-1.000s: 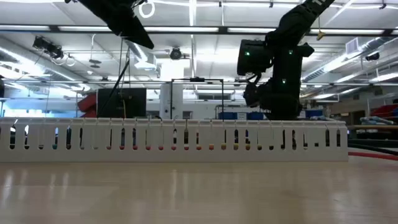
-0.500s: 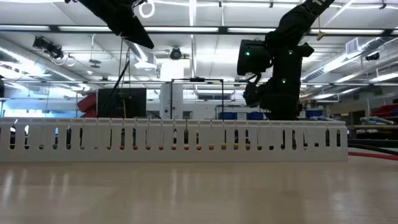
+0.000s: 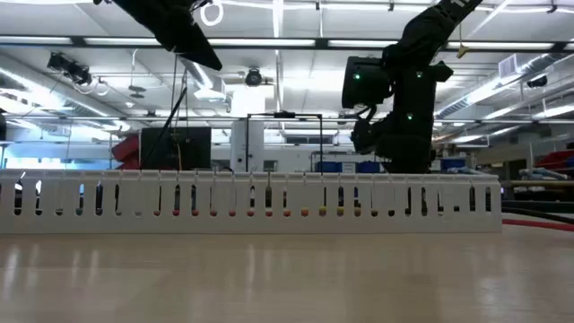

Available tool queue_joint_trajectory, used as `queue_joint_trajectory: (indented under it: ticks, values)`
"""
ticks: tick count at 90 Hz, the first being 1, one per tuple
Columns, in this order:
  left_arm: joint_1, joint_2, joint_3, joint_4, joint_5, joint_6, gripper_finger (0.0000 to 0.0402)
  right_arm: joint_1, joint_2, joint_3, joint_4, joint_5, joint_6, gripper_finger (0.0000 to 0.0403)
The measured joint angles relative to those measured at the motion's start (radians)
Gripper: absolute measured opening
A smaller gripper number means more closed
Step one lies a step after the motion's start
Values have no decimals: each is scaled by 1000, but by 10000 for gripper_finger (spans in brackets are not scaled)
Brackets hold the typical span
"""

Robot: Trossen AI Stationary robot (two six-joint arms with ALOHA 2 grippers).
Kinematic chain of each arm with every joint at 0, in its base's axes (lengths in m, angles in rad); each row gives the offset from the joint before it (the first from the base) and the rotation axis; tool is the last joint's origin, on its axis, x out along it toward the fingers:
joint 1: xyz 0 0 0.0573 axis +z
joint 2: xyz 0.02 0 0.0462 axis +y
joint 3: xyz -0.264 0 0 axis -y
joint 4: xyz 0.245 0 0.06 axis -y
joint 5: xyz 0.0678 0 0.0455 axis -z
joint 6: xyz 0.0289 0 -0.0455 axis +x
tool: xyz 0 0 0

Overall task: Ziptie cables
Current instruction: Close the white cable duct cover

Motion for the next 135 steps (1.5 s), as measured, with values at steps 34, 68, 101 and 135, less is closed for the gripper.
queue_joint_trajectory:
  ticks: [34,68,101,135]
  values:
    - [0,0,0,1,0,0,198,8,0,0,2,0,-18,231]
    - [0,0,0,1,0,0,198,10,0,0,13,-3,-75,230]
    - [0,0,0,0,-14,0,198,39,-4,102,22,-4,-158,210]
    - [0,0,0,-9,-14,8,198,35,-4,122,-9,22,-117,203]
